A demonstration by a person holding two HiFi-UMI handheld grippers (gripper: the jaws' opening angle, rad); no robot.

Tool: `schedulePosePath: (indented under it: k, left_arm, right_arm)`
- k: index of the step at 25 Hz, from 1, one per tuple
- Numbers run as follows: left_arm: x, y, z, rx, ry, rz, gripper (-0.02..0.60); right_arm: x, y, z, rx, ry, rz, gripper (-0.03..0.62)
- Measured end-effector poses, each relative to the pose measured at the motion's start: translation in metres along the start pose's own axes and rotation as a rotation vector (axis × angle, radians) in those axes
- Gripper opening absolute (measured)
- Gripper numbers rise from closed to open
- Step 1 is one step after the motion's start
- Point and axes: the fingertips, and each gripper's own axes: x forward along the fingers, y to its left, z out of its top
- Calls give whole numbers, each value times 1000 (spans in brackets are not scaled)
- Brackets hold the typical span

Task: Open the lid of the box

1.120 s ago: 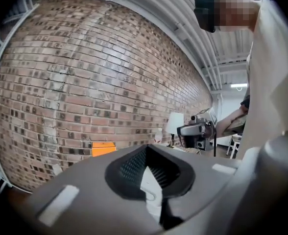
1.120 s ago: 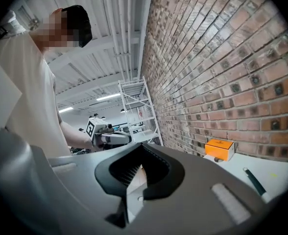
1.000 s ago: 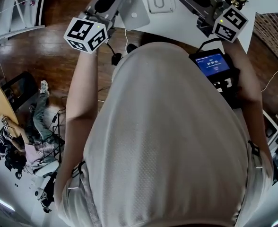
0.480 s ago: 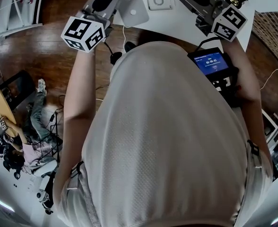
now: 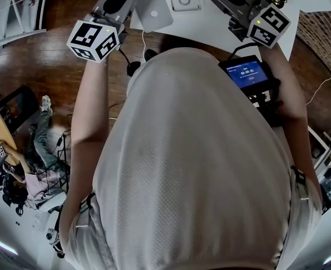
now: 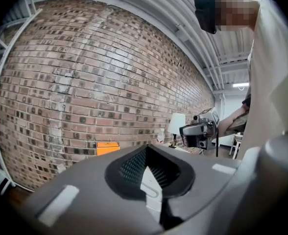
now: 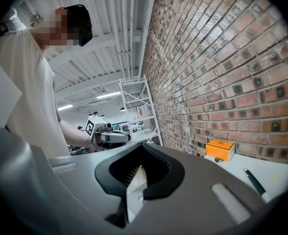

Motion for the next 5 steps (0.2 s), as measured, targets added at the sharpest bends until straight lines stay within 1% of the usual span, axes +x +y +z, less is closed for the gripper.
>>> schedulePosePath:
  k: [5]
  left_arm:
    - [2, -1, 3, 3, -2, -1, 0]
  right_arm:
    - [0, 1, 1, -1, -1, 3, 0]
